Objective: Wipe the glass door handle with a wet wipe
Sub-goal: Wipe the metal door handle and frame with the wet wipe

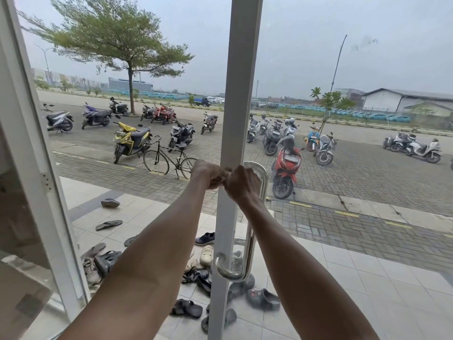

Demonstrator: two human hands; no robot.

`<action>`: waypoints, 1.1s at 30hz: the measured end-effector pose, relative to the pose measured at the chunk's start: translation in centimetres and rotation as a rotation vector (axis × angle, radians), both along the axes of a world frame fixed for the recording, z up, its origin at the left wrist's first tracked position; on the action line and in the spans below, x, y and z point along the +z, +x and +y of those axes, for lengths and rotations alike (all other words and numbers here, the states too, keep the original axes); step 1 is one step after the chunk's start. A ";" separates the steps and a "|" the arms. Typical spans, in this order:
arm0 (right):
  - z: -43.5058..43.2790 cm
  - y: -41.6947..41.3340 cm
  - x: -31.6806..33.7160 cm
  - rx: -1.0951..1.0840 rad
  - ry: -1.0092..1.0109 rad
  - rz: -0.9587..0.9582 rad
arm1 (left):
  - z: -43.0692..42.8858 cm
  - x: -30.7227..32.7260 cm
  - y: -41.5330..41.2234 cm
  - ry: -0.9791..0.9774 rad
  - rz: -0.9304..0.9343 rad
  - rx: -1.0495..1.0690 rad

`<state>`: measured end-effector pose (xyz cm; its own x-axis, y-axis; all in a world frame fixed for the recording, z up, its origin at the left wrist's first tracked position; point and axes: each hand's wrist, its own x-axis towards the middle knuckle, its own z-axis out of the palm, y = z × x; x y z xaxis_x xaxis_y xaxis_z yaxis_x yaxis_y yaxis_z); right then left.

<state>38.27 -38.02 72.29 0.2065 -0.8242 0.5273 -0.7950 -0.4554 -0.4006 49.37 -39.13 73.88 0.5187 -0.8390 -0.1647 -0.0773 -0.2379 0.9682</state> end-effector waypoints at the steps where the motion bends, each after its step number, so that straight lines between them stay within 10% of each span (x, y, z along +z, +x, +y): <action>1: 0.0 0.0 0.1 -0.007 -0.001 0.010 | -0.1 -0.1 0.1 0.005 -0.001 -0.003; 15: -1.0 1.8 1.6 -0.074 0.102 0.012 | -12.3 -5.9 3.6 0.002 -0.010 0.094; 33: -1.3 1.5 1.5 -0.086 0.120 0.040 | -3.7 -0.4 1.3 0.040 -0.003 -0.008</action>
<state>39.79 -39.34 73.80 0.1507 -0.8963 0.4170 -0.8454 -0.3355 -0.4156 50.65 -42.81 73.43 0.5127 -0.8357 -0.1969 -0.0818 -0.2758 0.9577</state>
